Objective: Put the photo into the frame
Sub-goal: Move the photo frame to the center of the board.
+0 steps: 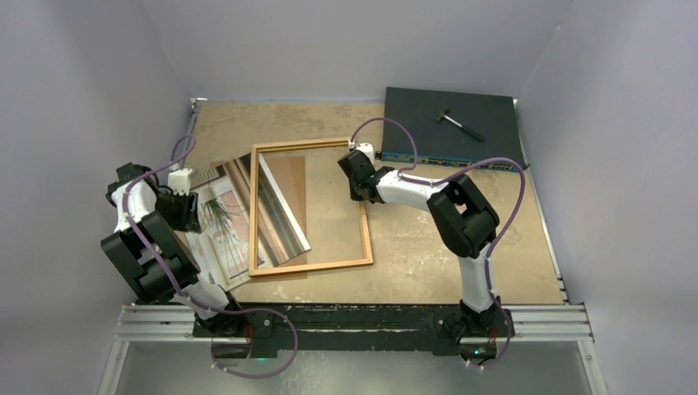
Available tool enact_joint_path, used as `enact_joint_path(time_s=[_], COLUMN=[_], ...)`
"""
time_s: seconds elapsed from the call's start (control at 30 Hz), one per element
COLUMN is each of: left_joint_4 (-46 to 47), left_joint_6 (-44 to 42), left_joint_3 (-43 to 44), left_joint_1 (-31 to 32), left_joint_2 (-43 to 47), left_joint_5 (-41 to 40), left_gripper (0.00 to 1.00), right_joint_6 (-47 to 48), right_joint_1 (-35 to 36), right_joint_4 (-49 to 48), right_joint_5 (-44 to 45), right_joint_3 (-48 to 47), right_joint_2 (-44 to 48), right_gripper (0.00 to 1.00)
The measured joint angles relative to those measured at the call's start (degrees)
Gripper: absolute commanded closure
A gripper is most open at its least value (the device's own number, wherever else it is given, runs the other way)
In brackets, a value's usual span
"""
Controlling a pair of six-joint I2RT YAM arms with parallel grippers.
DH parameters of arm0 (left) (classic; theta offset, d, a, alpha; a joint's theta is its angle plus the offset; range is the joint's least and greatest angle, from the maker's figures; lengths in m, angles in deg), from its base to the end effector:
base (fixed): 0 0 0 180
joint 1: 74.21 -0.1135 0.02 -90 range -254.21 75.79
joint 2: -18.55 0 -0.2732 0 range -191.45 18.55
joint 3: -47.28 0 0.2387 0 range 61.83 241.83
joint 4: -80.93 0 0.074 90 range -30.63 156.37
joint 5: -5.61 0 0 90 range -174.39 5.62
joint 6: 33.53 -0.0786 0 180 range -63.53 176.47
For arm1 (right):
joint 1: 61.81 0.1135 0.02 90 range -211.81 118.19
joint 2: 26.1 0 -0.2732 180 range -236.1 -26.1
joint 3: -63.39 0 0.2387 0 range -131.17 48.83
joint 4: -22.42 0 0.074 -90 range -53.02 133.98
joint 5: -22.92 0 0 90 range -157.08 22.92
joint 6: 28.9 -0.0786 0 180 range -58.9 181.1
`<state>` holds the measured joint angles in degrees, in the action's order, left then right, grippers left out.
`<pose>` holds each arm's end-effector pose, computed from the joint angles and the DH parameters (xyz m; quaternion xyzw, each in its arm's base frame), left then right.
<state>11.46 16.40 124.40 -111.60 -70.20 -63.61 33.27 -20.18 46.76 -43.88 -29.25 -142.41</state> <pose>0.2320 0.1422 0.1928 0.0369 0.9800 -0.0925 0.1720 0.3626 0.2808 0.1539 -0.0383 0.9166 0.0457 0.3954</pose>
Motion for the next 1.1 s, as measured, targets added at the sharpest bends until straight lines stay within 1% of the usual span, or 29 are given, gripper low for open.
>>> enact_joint_path(time_s=[0.2,0.43,0.57,0.7,0.87,1.03,1.07,1.1], left_joint_4=[0.02,0.24,0.50,0.52,0.50,0.46,0.46,0.44], left_joint_6=[0.00,0.02,0.02,0.00,-0.02,-0.04,-0.07,-0.07], left_joint_3=[0.00,0.00,0.00,0.00,0.00,0.02,0.02,0.04], left_joint_1=[0.00,0.00,0.00,0.00,0.00,0.00,0.00,0.00], left_joint_2=[0.00,0.00,0.00,0.00,-0.07,-0.28,-0.35,-0.37], left_joint_5=[0.04,0.11,0.28,0.39,0.50,0.57,0.59,0.63], left_gripper=[0.61,0.61,0.61,0.61,0.61,0.61,0.61,0.61], right_joint_6=[-0.20,2.54,3.19,3.04,3.02,3.74,3.85,3.85], right_joint_1=[0.15,-0.46,-2.89,-6.91,-11.23,-13.44,-13.66,-13.81], right_joint_4=[0.20,4.04,3.91,3.67,3.50,2.75,2.78,2.80], right_joint_5=[0.85,8.48,10.71,11.23,11.34,12.07,12.55,13.00], right_joint_3=[-0.02,-0.04,1.27,5.33,9.88,10.69,10.69,10.73], right_joint_2=[2.29,11.28,14.56,16.37,16.98,17.40,17.40,17.40], right_gripper=[1.00,1.00,1.00,1.00,1.00,0.99,0.90,0.72])
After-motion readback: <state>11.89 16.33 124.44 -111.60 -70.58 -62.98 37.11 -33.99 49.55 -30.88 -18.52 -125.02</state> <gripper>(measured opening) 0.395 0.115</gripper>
